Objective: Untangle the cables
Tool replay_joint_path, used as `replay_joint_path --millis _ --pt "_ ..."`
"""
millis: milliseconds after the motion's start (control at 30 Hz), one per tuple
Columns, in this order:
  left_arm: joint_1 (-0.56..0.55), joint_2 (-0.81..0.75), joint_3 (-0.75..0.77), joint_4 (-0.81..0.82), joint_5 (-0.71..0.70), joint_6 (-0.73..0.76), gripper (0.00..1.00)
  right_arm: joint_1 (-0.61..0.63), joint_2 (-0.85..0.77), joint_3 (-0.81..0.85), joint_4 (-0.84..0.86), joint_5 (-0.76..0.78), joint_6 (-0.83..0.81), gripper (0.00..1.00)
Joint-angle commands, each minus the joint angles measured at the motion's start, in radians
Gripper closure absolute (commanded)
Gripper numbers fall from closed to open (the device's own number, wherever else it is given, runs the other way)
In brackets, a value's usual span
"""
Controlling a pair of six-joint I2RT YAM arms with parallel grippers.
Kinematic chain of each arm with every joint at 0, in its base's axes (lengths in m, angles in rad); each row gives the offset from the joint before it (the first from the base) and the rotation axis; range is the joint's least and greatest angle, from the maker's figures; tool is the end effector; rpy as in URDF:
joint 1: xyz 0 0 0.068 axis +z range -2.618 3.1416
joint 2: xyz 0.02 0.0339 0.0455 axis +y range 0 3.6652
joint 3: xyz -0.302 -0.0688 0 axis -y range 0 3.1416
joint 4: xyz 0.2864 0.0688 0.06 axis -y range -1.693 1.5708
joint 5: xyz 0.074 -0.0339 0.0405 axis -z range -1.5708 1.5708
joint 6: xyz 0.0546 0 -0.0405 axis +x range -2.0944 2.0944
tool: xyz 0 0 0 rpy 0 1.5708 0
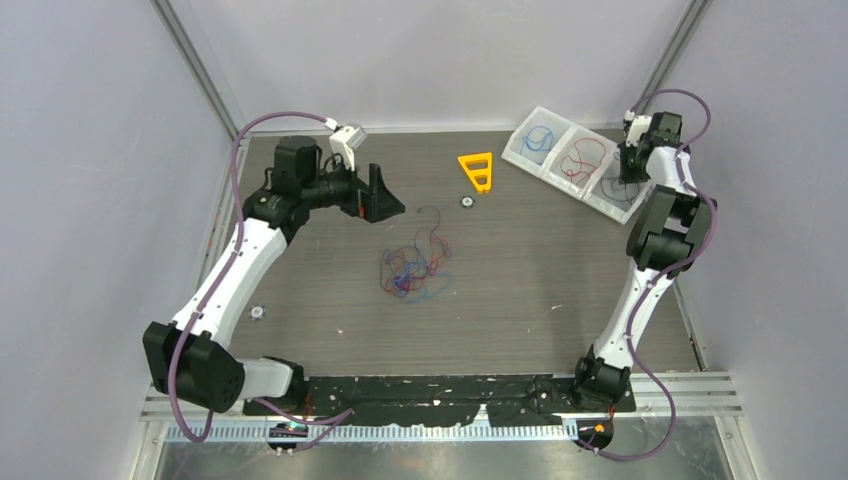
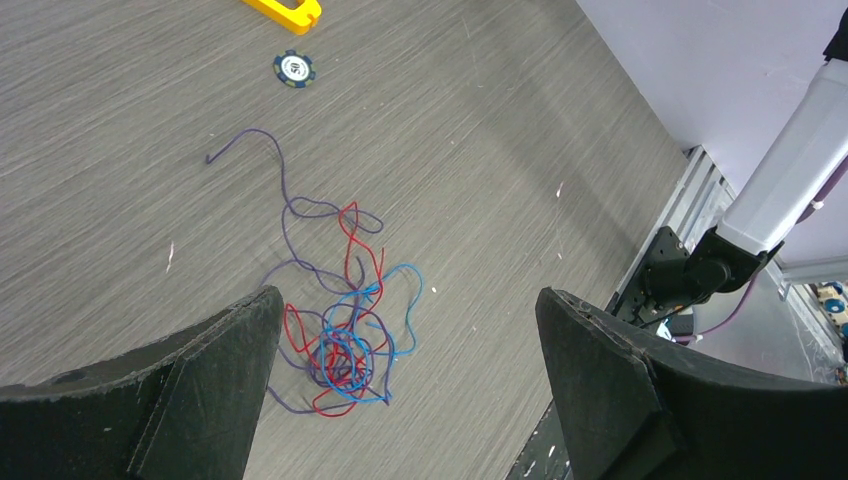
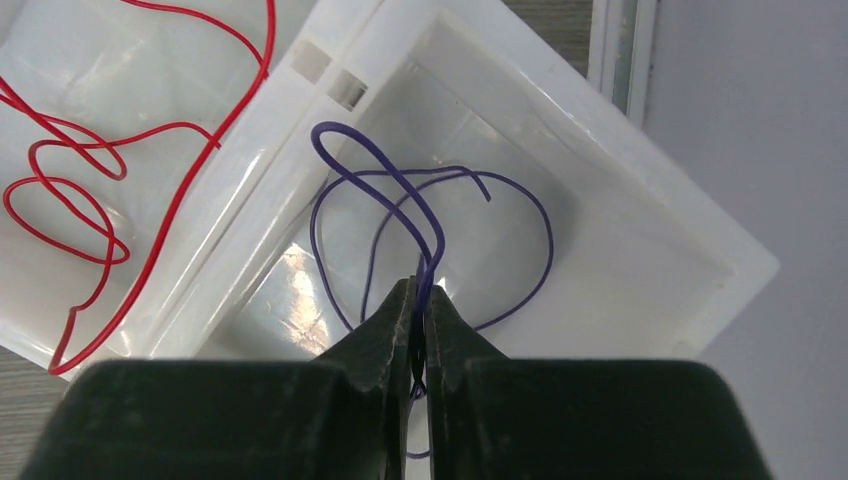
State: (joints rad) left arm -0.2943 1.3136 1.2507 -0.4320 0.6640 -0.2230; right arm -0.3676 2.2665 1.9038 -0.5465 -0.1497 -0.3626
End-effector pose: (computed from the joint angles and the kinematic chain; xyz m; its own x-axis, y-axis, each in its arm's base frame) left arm 0.3116 -0.1296 0.3919 -0.6086 0.0025 -0.7935 0.6284 0.6121 -0.4801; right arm 0.5453 -0.2013 0.1988 -0.7841 -0.0739 -0.6162 -0.0089 0.9941 -0.1079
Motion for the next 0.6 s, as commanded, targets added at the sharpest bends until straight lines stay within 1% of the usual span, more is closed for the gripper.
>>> replay_joint_path --millis 0,33,100,133,167,233,333,367,400,567 --pt "0.007 0.005 0.017 0.005 0.01 0.01 0.01 0.004 -0.002 0.06 -0.073 0.031 0.005 0.77" --pt "0.007 0.006 0.017 0.005 0.01 0.01 0.0 0.004 -0.002 0.068 -0.089 0.023 0.009 0.69" --pt "0.007 0.004 0.019 0.005 0.01 0.01 0.0 0.004 -0.006 0.077 -0.109 0.016 0.012 0.61" --pt "0.008 -0.001 0.017 0.006 0.01 0.009 0.0 0.004 -0.014 0.077 -0.114 0.013 0.013 0.58" --pt "0.009 -0.001 0.016 0.004 0.008 0.01 0.0 0.002 -0.019 0.076 -0.117 -0.001 0.013 0.53" --pt "0.01 -0.011 0.011 0.003 0.0 0.011 0.0 -0.001 -0.045 0.065 -0.121 -0.026 0.015 0.45" --pt "0.012 -0.031 -0.006 -0.002 -0.022 0.022 0.0 -0.004 -0.116 0.044 -0.124 -0.071 0.002 0.39" --pt "0.013 -0.039 -0.013 -0.004 -0.03 0.029 0.0 -0.005 -0.133 0.033 -0.126 -0.103 -0.004 0.35" --pt "0.016 -0.044 -0.018 -0.01 -0.038 0.039 0.0 -0.006 -0.165 0.027 -0.132 -0.123 -0.019 0.34" --pt "0.044 -0.053 -0.034 -0.073 -0.118 0.138 0.0 -0.005 -0.319 -0.057 -0.137 -0.225 -0.046 0.17"
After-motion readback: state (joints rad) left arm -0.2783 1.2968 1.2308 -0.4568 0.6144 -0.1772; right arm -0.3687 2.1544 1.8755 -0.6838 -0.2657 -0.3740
